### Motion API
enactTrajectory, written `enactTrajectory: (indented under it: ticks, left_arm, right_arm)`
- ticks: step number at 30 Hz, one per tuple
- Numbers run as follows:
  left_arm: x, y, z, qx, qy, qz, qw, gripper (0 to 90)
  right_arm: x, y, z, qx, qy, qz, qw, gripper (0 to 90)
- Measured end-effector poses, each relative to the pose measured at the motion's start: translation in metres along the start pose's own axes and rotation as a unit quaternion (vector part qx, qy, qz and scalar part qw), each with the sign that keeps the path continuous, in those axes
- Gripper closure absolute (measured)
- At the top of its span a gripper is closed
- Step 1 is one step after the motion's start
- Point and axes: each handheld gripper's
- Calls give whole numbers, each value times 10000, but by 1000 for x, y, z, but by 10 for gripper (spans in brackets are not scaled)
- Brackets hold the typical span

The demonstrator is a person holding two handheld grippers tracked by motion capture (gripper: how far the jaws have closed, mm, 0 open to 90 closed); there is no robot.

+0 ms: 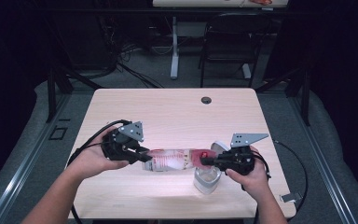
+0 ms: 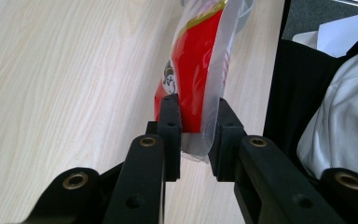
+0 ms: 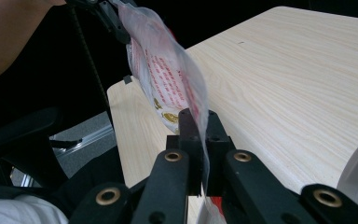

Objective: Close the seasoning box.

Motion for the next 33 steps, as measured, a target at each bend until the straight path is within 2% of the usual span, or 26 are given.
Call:
enactTrajectory:
  ticks: [21,33]
  left_arm:
    - [-11,1,12,-56,-32,-85,9999,781]
    - [-22,3,14,-106,44,-164,9998,788]
  right_arm:
    - [1,1,-1,-79,-42,-83,9999,898]
    - [5,6,1,-4,-80,-191,9998,897]
Point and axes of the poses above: each handheld gripper's, and its own axes: z roughly backward along the jaws, x roughly out of its underside, y roughly to its right, and after that the axes turned 3 degrees about z, right-handed
